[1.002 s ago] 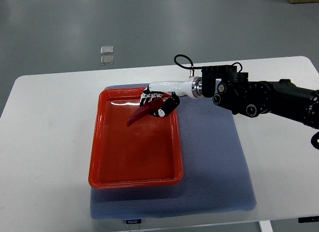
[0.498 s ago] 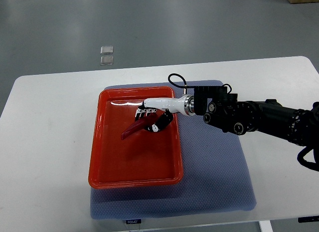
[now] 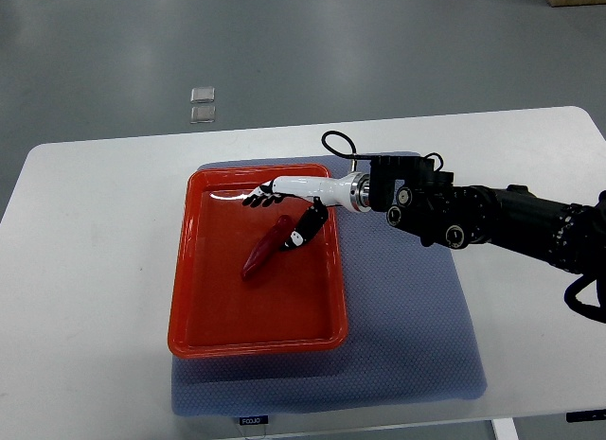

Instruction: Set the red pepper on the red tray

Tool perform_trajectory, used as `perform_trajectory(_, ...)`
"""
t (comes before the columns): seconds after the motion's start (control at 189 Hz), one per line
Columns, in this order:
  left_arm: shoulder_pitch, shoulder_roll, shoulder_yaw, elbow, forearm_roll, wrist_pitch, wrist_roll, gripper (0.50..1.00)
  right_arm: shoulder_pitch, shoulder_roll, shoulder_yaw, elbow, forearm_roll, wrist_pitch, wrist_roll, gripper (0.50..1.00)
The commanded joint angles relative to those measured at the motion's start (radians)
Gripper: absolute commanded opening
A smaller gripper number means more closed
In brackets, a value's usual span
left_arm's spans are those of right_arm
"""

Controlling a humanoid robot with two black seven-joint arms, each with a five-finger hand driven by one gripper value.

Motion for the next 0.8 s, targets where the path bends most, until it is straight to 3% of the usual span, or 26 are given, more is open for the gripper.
perform_trajectory(0.0,0.0,0.0,0.0,0.002,0.0,0.0,0.0,1.0,0.002,-0.014,0.118,0.0,0.035,0.007,-0.002,0.86)
perform_trajectory(0.196,0.0,0.0,0.002,0.0,0.0,0.0,0.0,1.0,-0.023,-0.051,0.395,-0.003,0.244,-0.002,-0.014,0.889)
perform_trajectory(0.519,-0.002,0.0,0.005,-0.009,0.002,0.0,0.0,1.0,-0.301,-0.039,0.856,-0.063,0.762,0.001,-0.003,0.913)
perform_trajectory(0.795,0.0,0.0,0.005,-0.008,0.002,0.0,0.0,1.0,-0.397,-0.039,0.915,-0.075,0.879,0.042,0.0,0.919)
